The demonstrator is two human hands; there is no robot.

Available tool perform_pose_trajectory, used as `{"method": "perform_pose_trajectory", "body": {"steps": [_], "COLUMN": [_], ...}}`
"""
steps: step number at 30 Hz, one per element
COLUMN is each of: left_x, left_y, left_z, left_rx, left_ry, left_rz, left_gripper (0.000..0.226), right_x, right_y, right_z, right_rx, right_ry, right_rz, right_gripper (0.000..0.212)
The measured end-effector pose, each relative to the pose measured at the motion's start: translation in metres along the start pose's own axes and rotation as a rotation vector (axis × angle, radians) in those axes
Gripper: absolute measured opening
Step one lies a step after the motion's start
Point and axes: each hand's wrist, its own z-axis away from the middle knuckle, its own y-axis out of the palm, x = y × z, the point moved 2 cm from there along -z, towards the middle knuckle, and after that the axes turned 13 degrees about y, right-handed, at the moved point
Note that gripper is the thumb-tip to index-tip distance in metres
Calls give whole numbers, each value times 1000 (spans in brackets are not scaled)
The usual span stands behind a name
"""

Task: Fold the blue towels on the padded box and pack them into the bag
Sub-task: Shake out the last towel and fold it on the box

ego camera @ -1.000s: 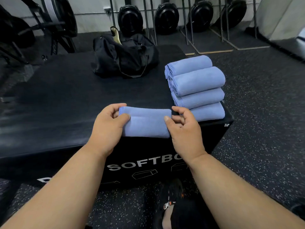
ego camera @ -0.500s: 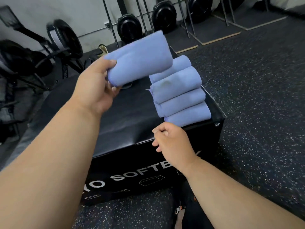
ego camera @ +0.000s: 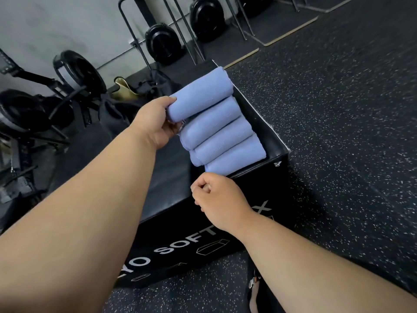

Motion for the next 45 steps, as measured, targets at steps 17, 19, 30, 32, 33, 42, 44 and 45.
{"method": "perform_pose_trajectory", "body": {"steps": [17,19,30,32,33,42,44,45], "left_x": [40,43,38,65,79,84,84,83], "left_y": [-98,-102,-85,-113,-122,-105,-107,-108], "left_z": [-48,-54,-109,-155,-170,-121,-114,-109], "left_rx": [-33,23,417,480,498,289,265,247], "left_ry": [114,183,164,121,104,-6,-4,13], "left_rz": [-1198,-1330,-1904,-1884,-1901,-1628,-1659,-1678], "left_gripper": [57,63,66,83,89,66,61,57], "right_x": [-7,-5,-2,-2,-2,-3,-2,-2], "right_y": [18,21,23,24,24,26,28,29], "right_z": [-27,-28,-37,-38,-38,-40,-41,-41], "right_rx": [14,-5,-73,-81,-84,-112,-122,-126], "right_ry": [-56,-85,-107,-108,-107,-101,-106,-106], "right_rz": [8,61,71,73,74,95,105,105], "right_gripper": [32,36,46,48,48,47,47,47]}}
